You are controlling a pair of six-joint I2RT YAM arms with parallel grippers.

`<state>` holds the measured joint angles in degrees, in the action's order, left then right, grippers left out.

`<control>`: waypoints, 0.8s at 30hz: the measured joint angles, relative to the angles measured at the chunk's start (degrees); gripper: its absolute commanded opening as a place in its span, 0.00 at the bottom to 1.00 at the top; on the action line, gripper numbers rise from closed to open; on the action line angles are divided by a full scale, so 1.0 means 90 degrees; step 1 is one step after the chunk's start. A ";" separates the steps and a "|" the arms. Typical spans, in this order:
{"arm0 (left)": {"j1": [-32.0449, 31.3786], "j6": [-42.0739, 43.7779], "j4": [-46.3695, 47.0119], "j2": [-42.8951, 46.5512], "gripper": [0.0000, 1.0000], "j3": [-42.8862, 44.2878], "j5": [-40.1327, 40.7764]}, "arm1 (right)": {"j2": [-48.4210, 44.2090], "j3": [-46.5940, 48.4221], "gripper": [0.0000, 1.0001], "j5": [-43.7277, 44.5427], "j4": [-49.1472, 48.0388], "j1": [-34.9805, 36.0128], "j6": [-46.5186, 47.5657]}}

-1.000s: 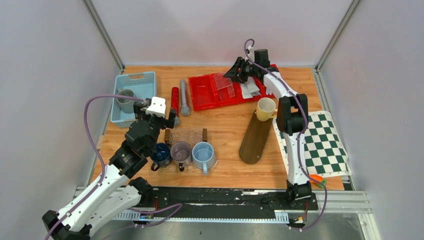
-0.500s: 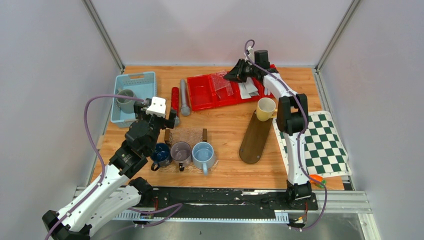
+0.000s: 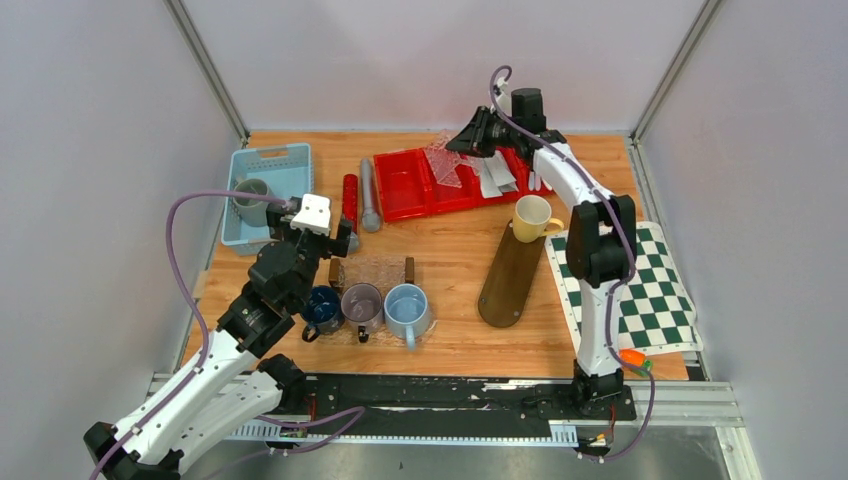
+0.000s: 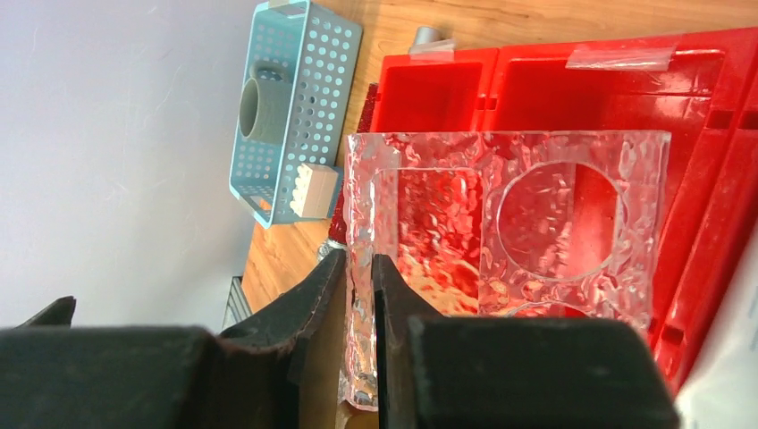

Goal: Prepare toiletry sets of a toothbrush and toothpaste on the tray
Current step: Pick up the toothpaste holder from the storage box, then place the toothpaste holder on the tray.

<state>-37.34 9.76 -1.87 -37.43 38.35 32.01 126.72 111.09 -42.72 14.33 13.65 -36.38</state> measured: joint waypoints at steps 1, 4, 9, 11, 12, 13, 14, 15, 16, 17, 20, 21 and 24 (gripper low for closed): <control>0.0000 0.0000 0.0000 0.0002 1.00 0.0000 0.0000 | -0.0155 -0.0078 0.00 0.0049 -0.0002 0.0000 0.0029; 0.0000 0.0000 -0.0002 0.0010 1.00 0.0000 0.0000 | -0.0685 -0.0427 0.00 0.0262 0.0000 -0.0002 0.0126; 0.0000 0.0002 0.0000 0.0049 1.00 0.0000 0.0005 | -0.1668 -0.1205 0.00 0.0780 0.0073 0.0044 0.0347; 0.0000 0.0002 0.0000 0.0063 1.00 0.0000 0.0005 | -0.1933 -0.1433 0.00 0.0976 0.0143 0.0090 0.0413; 0.0000 0.0002 0.0000 0.0068 1.00 0.0000 0.0007 | -0.2098 -0.1588 0.00 0.1115 0.0202 0.0138 0.0449; 0.0000 0.0002 0.0000 0.0078 1.00 0.0000 0.0010 | -0.2276 -0.1758 0.00 0.1273 0.0267 0.0206 0.0495; 0.0000 0.0002 0.0000 0.0080 1.00 0.0000 0.0017 | -0.2470 -0.1960 0.00 0.1447 0.0338 0.0301 0.0544; 0.0000 0.0002 0.0000 0.0085 1.00 0.0000 0.0024 | -0.2633 -0.2118 0.00 0.1593 0.0423 0.0391 0.0583; 0.0000 0.0002 0.0000 0.0087 1.00 0.0000 0.0027 | -0.2827 -0.2314 0.00 0.1795 0.0493 0.0522 0.0622; 0.0000 0.0002 -0.0002 0.0090 1.00 0.0000 0.0034 | -0.2970 -0.2441 0.00 0.1928 0.0585 0.0619 0.0656; 0.0000 0.0002 -0.0002 0.0107 1.00 0.0000 0.0056 | -0.3519 -0.2929 0.00 0.2579 0.0833 0.1078 0.0709; 0.0000 0.0002 0.0000 0.0107 1.00 0.0000 0.0063 | -0.3701 -0.3082 0.00 0.2815 0.0923 0.1229 0.0712; 0.0000 0.0002 0.0000 0.0112 1.00 0.0000 0.0100 | -0.4221 -0.3524 0.00 0.3517 0.1197 0.1683 0.0663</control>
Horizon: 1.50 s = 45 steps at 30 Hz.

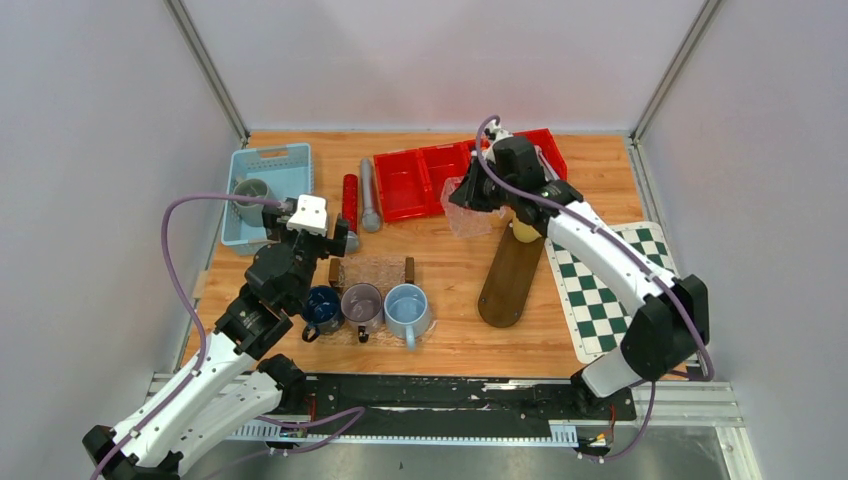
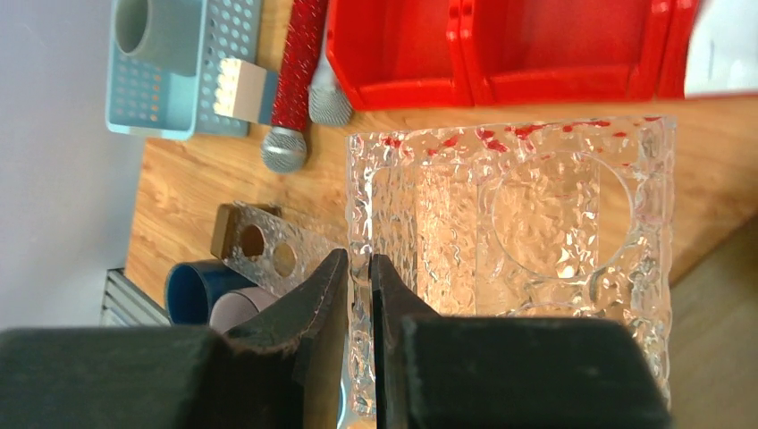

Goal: Prepare toiletry sets of a toothbrush and toothpaste on the tray
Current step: Place the toothpaste holder on the tray.

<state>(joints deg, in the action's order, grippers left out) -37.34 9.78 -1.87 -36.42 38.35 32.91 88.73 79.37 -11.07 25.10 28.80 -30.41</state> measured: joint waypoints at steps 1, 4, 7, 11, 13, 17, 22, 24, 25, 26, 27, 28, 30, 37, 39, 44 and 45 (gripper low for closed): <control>0.0000 0.0000 0.0000 0.0000 1.00 0.0000 0.0017 | -0.0185 -0.0160 0.00 0.0287 0.0107 0.0175 -0.0068; 0.0000 0.0000 0.0000 0.0000 1.00 0.0000 0.0039 | -0.0571 -0.0491 0.00 0.0974 0.0355 0.0500 -0.0304; 0.0000 0.0000 0.0000 0.0000 1.00 0.0000 0.0049 | -0.0867 -0.0746 0.00 0.1700 0.0622 0.0753 -0.0617; 0.0000 0.0000 0.0000 0.0000 1.00 0.0000 0.0058 | -0.1088 -0.0979 0.00 0.2431 0.0901 0.0969 -0.1115; 0.0000 0.0000 0.0000 0.0000 1.00 0.0000 0.0063 | -0.1178 -0.1171 0.00 0.2710 0.0991 0.1037 -0.1426; 0.0000 0.0000 0.0000 0.0000 1.00 0.0000 0.0063 | -0.1224 -0.1547 0.00 0.3257 0.1229 0.1149 -0.2016; 0.0000 0.0000 0.0000 -0.0007 1.00 0.0000 0.0063 | -0.1226 -0.2013 0.00 0.3942 0.1418 0.1217 -0.2618; 0.0000 0.0000 0.0000 -0.0015 1.00 0.0000 0.0063 | -0.1226 -0.2089 0.00 0.4158 0.1447 0.1217 -0.2744; 0.0000 0.0000 0.0000 -0.0019 1.00 0.0000 0.0063 | -0.1226 -0.2118 0.00 0.4260 0.1440 0.1217 -0.2788; 0.0000 0.0000 0.0000 -0.0029 1.00 0.0000 0.0063 | -0.1226 -0.2142 0.00 0.4362 0.1430 0.1217 -0.2815; 0.0000 0.0000 0.0000 -0.0034 1.00 0.0000 0.0063 | -0.1226 -0.2166 0.00 0.4444 0.1418 0.1217 -0.2832; 0.0000 0.0000 0.0000 -0.0039 1.00 0.0000 0.0063 | -0.1226 -0.2193 0.00 0.4522 0.1406 0.1217 -0.2839; 0.0000 0.0000 0.0000 -0.0049 1.00 0.0000 0.0063 | -0.1224 -0.2271 0.00 0.4648 0.1341 0.1219 -0.2861; 0.0000 0.0000 0.0000 -0.0049 1.00 0.0000 0.0061 | -0.1219 -0.2798 0.00 0.4886 0.0925 0.1239 -0.2895; 0.0000 -0.0002 0.0000 -0.0049 1.00 0.0000 0.0061 | -0.1219 -0.2931 0.00 0.4954 0.0763 0.1239 -0.2863; 0.0000 -0.0002 0.0000 -0.0049 1.00 0.0000 0.0058 | -0.1229 -0.3245 0.00 0.5141 0.0206 0.1239 -0.2730; 0.0000 -0.0002 0.0000 -0.0049 1.00 0.0000 0.0058 | -0.1241 -0.3298 0.00 0.5166 0.0070 0.1239 -0.2713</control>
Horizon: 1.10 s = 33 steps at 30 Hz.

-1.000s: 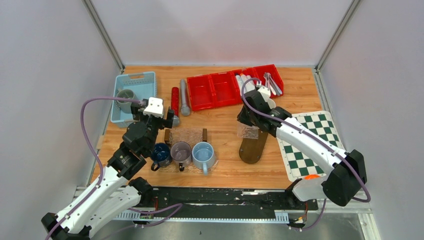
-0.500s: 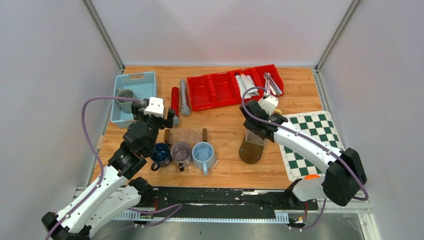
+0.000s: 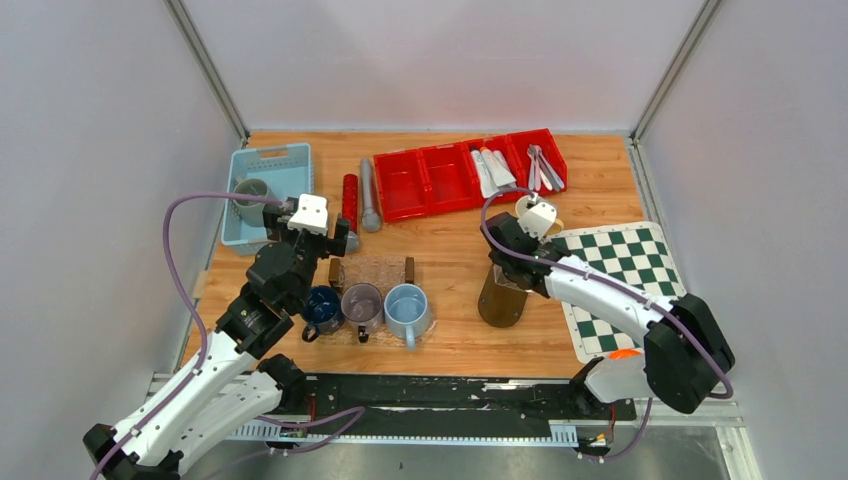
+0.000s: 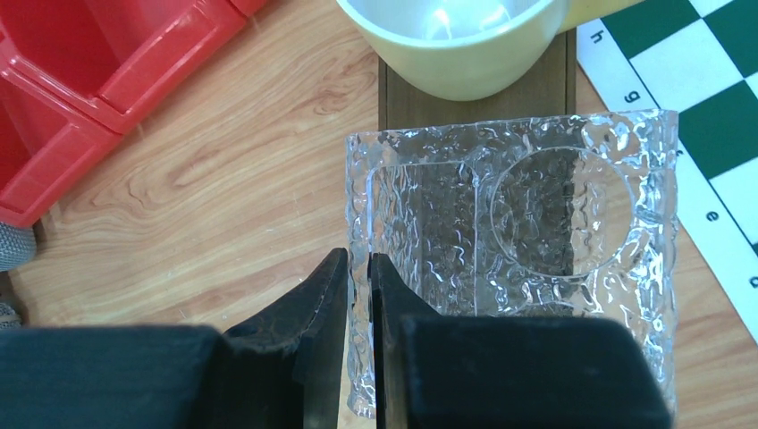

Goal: Prepare toiletry sets of a toothbrush and toothpaste on the tray
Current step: Place the toothpaste holder on the tray.

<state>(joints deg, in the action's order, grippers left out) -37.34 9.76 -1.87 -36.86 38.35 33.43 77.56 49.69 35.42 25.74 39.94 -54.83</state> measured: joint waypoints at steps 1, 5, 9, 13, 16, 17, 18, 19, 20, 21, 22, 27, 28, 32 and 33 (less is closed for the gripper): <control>0.0000 0.0000 0.0000 0.0000 1.00 0.0000 0.0000 | -0.0010 -0.0046 0.00 0.0017 -0.0100 0.0000 0.0022; 0.0000 0.0000 0.0000 0.0000 1.00 0.0000 0.0000 | -0.0087 -0.0257 0.00 0.0049 -0.0527 0.0000 0.0129; 0.0000 0.0000 0.0000 0.0000 1.00 0.0000 0.0000 | -0.0141 -0.0410 0.00 0.0075 -0.0850 -0.0005 0.0177; 0.0000 0.0000 0.0000 0.0000 1.00 0.0000 0.0000 | -0.0219 -0.0583 0.00 0.0022 -0.1158 -0.0095 0.0214; 0.0000 0.0002 0.0000 0.0000 1.00 0.0000 0.0002 | -0.0301 -0.0712 0.00 -0.0005 -0.1345 -0.0168 0.0223; 0.0000 0.0000 0.0000 0.0000 1.00 0.0000 0.0002 | -0.0325 -0.0746 0.00 -0.0010 -0.1389 -0.0180 0.0223; 0.0000 0.0002 0.0000 0.0000 1.00 0.0000 0.0002 | -0.0342 -0.0770 0.00 -0.0015 -0.1428 -0.0199 0.0223; 0.0000 0.0002 0.0000 0.0000 1.00 0.0000 0.0002 | -0.0352 -0.0789 0.00 -0.0017 -0.1467 -0.0214 0.0226; 0.0000 0.0000 0.0000 0.0000 1.00 0.0000 0.0002 | -0.0359 -0.0811 0.00 -0.0019 -0.1511 -0.0226 0.0226; 0.0000 0.0002 0.0000 0.0000 1.00 0.0000 0.0005 | -0.0369 -0.0833 0.00 -0.0027 -0.1547 -0.0248 0.0226; 0.0000 0.0002 0.0000 0.0000 1.00 0.0000 0.0005 | -0.0379 -0.0852 0.00 -0.0041 -0.1581 -0.0253 0.0226; 0.0000 0.0002 0.0000 0.0000 1.00 0.0000 0.0005 | -0.0379 -0.0857 0.00 -0.0107 -0.1736 -0.0294 0.0245; 0.0000 0.0002 0.0000 0.0000 1.00 0.0000 0.0005 | -0.0379 -0.0860 0.00 -0.0117 -0.1778 -0.0299 0.0253; 0.0000 0.0002 0.0000 0.0002 1.00 0.0000 0.0005 | -0.0379 -0.0899 0.02 -0.0168 -0.1914 -0.0347 0.0272; 0.0000 0.0002 0.0000 0.0002 1.00 0.0000 0.0005 | -0.0379 -0.0908 0.03 -0.0180 -0.1916 -0.0359 0.0272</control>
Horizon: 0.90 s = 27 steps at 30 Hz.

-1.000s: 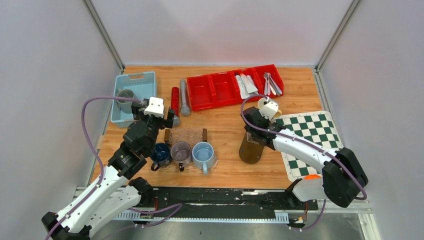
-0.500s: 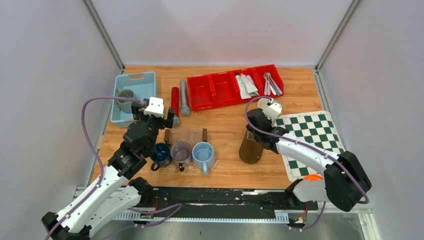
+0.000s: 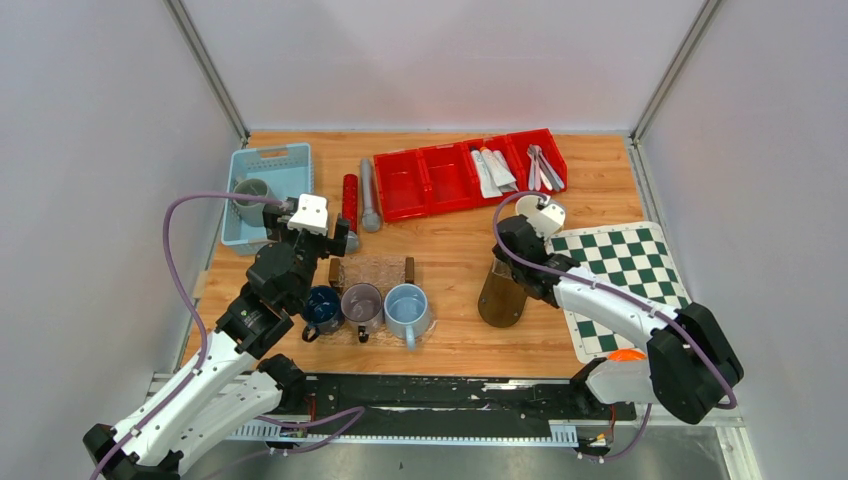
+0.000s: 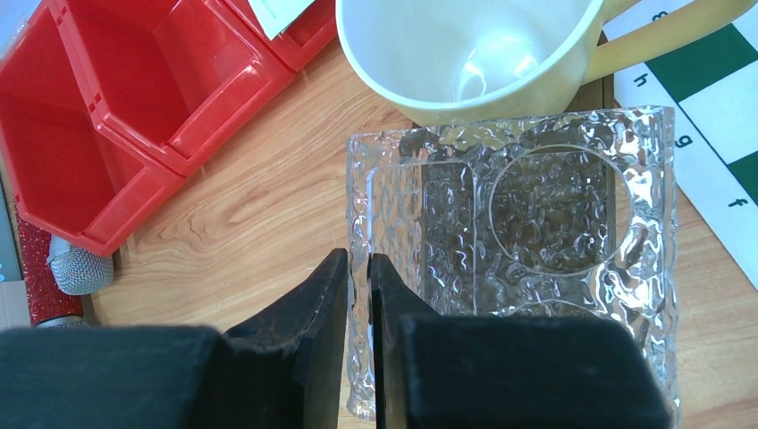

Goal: Prepare toiletry sets of a toothbrush and toothpaste on the tray
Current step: Place the toothpaste holder on the tray.

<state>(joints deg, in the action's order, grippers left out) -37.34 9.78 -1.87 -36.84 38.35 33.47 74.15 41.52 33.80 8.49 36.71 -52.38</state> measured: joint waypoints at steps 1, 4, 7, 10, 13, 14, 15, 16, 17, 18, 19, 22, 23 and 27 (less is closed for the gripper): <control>0.0000 0.0000 0.0000 -0.0002 1.00 0.0000 0.0000 | 0.0000 -0.0007 0.03 -0.0010 0.0000 -0.0010 0.0000; 0.0000 0.0000 0.0000 -0.0002 1.00 0.0000 0.0000 | 0.0000 -0.0036 0.06 -0.0058 -0.0027 -0.0039 0.0000; 0.0000 0.0000 0.0000 -0.0002 1.00 0.0000 0.0000 | 0.0000 -0.0046 0.08 -0.0121 -0.0032 -0.0083 -0.0002; 0.0000 0.0000 0.0000 0.0000 1.00 0.0000 0.0000 | 0.0000 -0.0049 0.11 -0.0175 -0.0051 -0.0131 -0.0005; 0.0000 0.0000 0.0000 -0.0002 1.00 0.0000 0.0000 | 0.0000 -0.0049 0.13 -0.0209 -0.0056 -0.0163 -0.0005; 0.0000 0.0000 0.0000 -0.0002 1.00 0.0000 0.0000 | 0.0000 -0.0049 0.13 -0.0226 -0.0058 -0.0172 -0.0007; 0.0000 0.0000 0.0000 0.0000 1.00 0.0000 0.0000 | 0.0000 -0.0049 0.13 -0.0236 -0.0061 -0.0182 -0.0007; 0.0000 0.0000 0.0000 -0.0002 1.00 0.0000 0.0000 | 0.0000 -0.0049 0.13 -0.0250 -0.0061 -0.0185 -0.0007; 0.0000 0.0000 0.0000 0.0000 1.00 0.0000 0.0000 | 0.0000 -0.0049 0.13 -0.0262 -0.0061 -0.0192 -0.0012; 0.0000 0.0002 0.0000 -0.0002 1.00 0.0000 0.0000 | 0.0000 -0.0049 0.13 -0.0270 -0.0061 -0.0194 -0.0029; 0.0000 0.0000 0.0000 0.0000 1.00 0.0000 0.0000 | 0.0000 -0.0049 0.13 -0.0270 -0.0061 -0.0199 -0.0046; 0.0000 0.0002 0.0000 0.0000 1.00 0.0000 0.0000 | 0.0000 -0.0049 0.13 -0.0296 -0.0061 -0.0214 -0.0109; 0.0000 0.0002 0.0000 0.0000 1.00 0.0000 0.0000 | 0.0000 -0.0049 0.13 -0.0301 -0.0061 -0.0214 -0.0131; 0.0000 0.0002 0.0000 0.0000 1.00 0.0000 0.0000 | 0.0000 -0.0049 0.13 -0.0318 -0.0061 -0.0226 -0.0219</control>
<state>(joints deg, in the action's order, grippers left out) -37.34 9.80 -1.87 -36.84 38.35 33.47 74.15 41.08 30.94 7.94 34.68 -54.35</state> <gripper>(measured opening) 0.998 0.145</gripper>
